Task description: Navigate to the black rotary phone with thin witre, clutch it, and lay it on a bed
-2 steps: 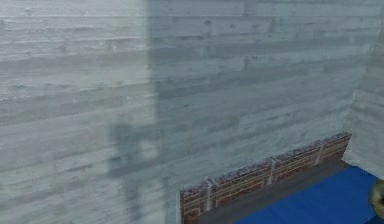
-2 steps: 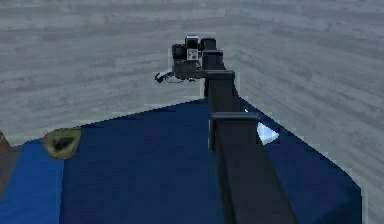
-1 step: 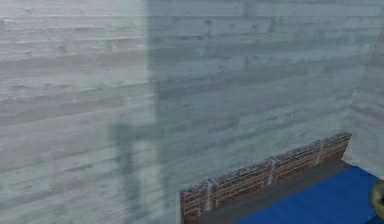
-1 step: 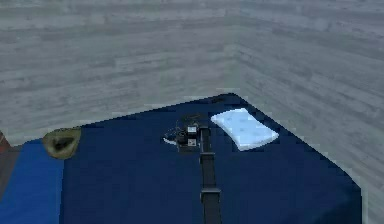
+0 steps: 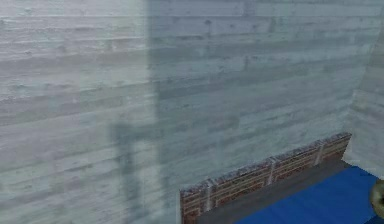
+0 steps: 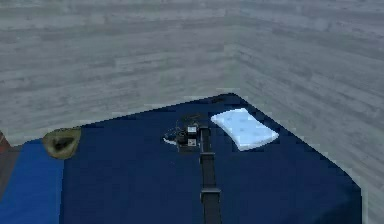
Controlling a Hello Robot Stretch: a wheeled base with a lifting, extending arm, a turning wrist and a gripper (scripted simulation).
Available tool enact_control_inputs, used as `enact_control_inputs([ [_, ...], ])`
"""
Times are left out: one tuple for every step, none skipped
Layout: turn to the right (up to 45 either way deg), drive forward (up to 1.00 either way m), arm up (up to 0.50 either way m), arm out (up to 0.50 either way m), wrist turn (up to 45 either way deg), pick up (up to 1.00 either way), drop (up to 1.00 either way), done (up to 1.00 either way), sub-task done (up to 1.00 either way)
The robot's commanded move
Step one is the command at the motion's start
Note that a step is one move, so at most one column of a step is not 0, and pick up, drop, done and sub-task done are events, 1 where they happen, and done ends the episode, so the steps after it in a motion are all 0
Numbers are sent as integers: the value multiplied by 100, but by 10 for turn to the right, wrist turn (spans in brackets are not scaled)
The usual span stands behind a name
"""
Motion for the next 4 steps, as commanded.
enact_control_inputs([
  [0,0,0,0,0,0,100,0,0],
  [0,0,10,0,0,0,0,0,0],
  [0,0,0,-8,0,0,0,0,0],
  [0,0,0,0,0,0,0,100,0],
])
